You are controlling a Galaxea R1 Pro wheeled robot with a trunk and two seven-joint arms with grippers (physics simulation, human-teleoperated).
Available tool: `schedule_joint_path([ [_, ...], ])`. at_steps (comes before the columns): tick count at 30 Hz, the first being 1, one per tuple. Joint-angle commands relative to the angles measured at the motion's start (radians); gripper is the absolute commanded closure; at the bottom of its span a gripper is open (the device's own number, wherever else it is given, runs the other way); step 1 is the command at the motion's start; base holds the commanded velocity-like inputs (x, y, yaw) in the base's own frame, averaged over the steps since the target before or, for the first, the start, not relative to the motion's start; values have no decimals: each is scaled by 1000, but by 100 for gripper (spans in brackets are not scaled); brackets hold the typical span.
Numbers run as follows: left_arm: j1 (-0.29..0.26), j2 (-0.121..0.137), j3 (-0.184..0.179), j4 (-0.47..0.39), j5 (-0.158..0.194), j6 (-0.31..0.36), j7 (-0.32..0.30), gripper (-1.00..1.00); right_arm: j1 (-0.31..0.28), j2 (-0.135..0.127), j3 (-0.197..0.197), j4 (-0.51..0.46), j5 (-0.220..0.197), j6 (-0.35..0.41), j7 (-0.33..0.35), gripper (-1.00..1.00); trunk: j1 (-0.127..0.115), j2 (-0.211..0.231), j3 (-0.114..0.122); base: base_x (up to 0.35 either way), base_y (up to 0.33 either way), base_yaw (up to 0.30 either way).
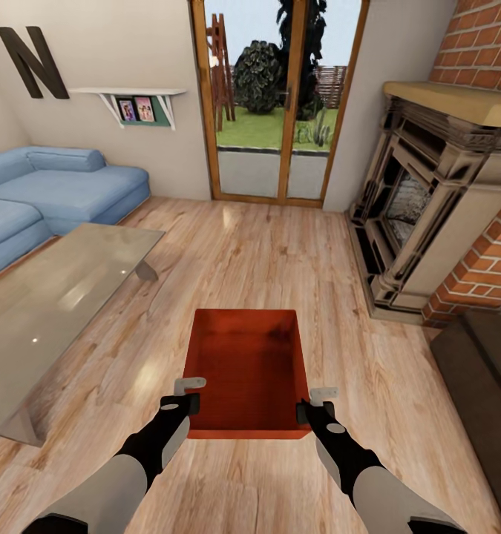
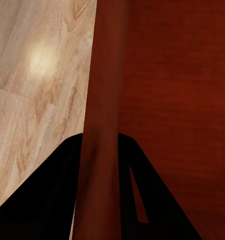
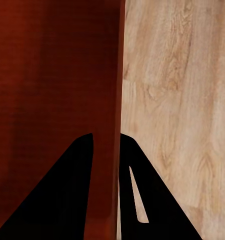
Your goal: Move the two storage containers from the living room to the garage. In the garage, place one container on the floor and stack the other container on top of it (either order is fine).
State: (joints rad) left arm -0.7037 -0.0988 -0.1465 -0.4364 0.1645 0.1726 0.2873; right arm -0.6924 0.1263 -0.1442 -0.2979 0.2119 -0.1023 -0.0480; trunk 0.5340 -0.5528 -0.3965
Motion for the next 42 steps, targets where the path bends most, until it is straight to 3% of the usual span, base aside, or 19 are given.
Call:
schedule_joint_path([
  [1,0,1,65,0,21,8,25,100,-1,1,-23,-3,13,-40,-18,100,0,-1,0,0,0,0],
  [42,0,1,67,1,21,9,25,100,-1,1,-25,-3,12,-42,-18,100,0,-1,64,0,0,0],
])
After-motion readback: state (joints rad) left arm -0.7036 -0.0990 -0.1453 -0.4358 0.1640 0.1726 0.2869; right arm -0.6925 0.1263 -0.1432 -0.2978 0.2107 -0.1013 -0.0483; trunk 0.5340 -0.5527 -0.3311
